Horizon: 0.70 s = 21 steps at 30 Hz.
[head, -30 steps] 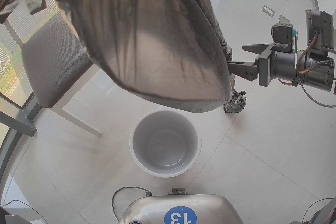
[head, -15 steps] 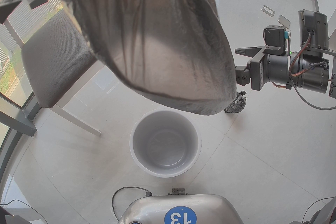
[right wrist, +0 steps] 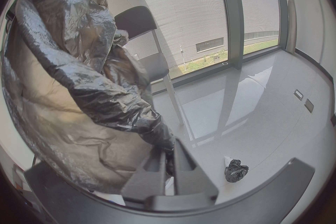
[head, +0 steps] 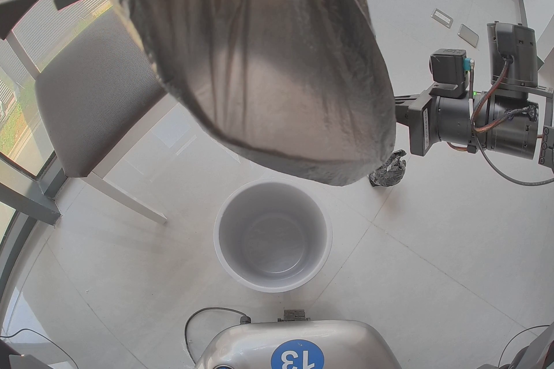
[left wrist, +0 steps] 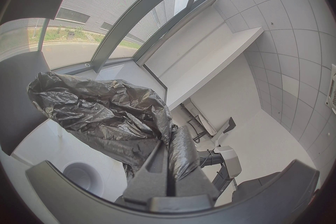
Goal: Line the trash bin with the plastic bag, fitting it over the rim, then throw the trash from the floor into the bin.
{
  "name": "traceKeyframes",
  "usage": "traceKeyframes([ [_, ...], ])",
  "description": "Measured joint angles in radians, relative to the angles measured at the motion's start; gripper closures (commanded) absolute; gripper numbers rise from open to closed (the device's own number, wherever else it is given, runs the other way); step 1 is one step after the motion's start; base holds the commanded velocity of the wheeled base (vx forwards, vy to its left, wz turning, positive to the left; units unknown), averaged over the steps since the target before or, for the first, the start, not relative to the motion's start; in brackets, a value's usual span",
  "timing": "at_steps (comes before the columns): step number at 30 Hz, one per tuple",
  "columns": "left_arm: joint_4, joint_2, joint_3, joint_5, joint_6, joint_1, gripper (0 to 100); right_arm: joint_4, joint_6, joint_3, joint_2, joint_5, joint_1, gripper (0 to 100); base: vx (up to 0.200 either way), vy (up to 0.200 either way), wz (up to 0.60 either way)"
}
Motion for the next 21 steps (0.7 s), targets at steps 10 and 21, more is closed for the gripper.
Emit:
traceKeyframes([
  [10,0.003,0.001,0.021,0.000,-0.001,0.007,100,-0.001,0.000,0.055,-0.017,-0.027,0.000,100,0.000,0.000,0.00],
  [21,0.211,-0.001,0.131,0.000,-0.013,0.066,100,0.010,0.000,0.247,-0.121,-0.037,0.009,100,0.000,0.000,0.00],
])
